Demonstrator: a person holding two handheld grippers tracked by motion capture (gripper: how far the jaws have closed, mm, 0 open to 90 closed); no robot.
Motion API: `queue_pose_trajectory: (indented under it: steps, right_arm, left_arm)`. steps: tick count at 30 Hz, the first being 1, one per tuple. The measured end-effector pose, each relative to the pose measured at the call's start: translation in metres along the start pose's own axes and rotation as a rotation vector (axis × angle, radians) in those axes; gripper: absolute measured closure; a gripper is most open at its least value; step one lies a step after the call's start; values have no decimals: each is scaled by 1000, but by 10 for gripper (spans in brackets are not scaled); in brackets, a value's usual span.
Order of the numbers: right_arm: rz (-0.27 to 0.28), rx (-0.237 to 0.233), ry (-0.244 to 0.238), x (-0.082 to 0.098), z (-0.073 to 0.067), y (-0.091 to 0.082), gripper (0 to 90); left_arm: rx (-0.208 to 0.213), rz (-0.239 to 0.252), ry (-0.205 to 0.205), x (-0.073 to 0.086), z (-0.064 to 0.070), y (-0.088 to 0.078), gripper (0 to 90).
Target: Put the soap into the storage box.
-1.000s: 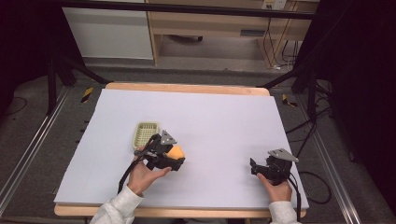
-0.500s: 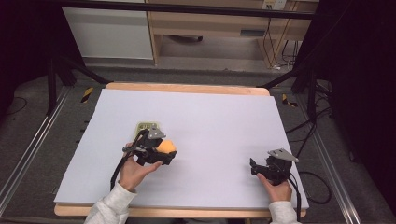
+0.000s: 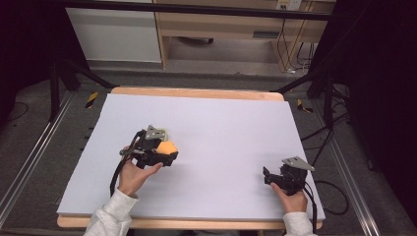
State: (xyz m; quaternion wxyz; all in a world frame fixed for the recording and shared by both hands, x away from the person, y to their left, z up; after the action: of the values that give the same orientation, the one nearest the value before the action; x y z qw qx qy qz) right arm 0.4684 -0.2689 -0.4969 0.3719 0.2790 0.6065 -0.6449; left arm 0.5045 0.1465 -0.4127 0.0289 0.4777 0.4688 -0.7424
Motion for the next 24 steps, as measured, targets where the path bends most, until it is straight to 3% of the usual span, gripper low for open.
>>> queue_pose_trajectory:
  steps: [9, 24]
  right_arm:
    - [1, 0, 0, 0, 0, 0, 57]
    - [2, 2, -2, -1, 0, 0, 57]
  left_arm:
    - [-39, 14, -32, 0, -17, -2, 266]
    - [-89, 28, -49, -7, -36, 1, 266]
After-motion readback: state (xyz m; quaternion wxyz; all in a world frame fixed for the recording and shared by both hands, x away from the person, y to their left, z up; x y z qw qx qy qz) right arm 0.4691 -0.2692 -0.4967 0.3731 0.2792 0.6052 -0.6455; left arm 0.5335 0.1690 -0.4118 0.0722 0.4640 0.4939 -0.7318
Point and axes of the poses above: each handheld gripper's, and its own axes: y roughly forward along the jaws, x roughly out of its underside, z roughly to its right, the point moved 3 cm from there along y, roughly forward along the jaws, and after that the axes turned 8 degrees about x, right-handed, at the moved point
